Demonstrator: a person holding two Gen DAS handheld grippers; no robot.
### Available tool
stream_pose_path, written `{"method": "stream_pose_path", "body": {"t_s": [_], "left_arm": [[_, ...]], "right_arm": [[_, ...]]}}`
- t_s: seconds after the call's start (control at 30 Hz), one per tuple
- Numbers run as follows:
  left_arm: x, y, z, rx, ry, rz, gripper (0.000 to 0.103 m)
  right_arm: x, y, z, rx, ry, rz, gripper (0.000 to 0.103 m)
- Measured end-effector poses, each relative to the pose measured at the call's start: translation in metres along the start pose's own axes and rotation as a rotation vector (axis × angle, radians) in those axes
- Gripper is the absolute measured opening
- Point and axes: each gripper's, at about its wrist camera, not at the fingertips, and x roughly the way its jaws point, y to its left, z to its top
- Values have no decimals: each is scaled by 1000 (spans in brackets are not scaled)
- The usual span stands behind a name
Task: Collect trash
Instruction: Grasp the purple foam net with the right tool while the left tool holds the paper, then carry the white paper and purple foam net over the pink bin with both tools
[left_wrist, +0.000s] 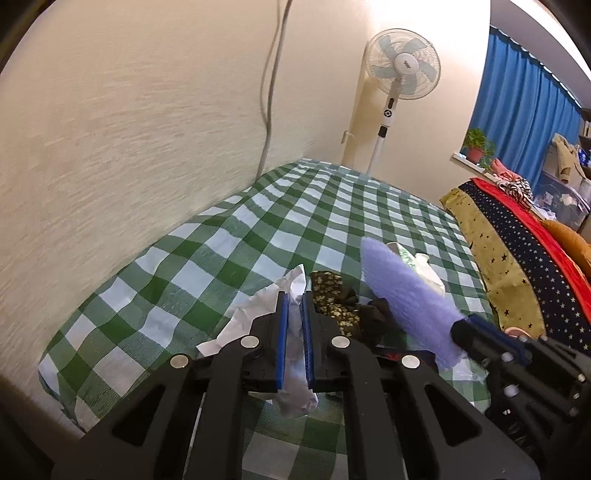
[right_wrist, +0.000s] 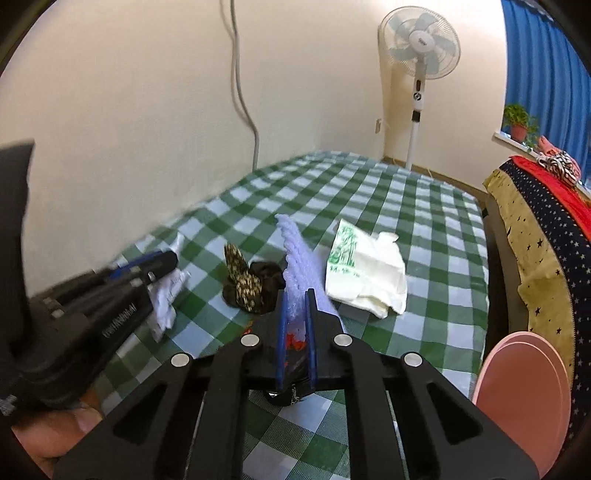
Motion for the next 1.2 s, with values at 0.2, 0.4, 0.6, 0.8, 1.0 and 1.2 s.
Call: {"method": "stream_pose_path", "body": {"t_s": [0.2,0.4,0.6,0.8,1.0,1.2], "left_arm": [[-12,-10,1,32,-22,-66,8],[-22,-21,-1,69,-26,-106,8],[-29,-33,-4,98,-20,-136,8],[-35,-43,-8,119,-20,-154,8],[-40,-53,-9,136,-25,-174,8],[-41,-63,-10,152,-27,-195,8]], "right_arm": [[-27,-10,1,40,-67,-2,9],[-52,-30,-1,113,-109,-15,9],[-71,-41,-7,141,-122,-42,9],[-87,-51,-11,161,-136,-64,9],[-97,-63,-15,192,-142,-81,9],[-103,-74,-20,216,-144,-99,9]]}}
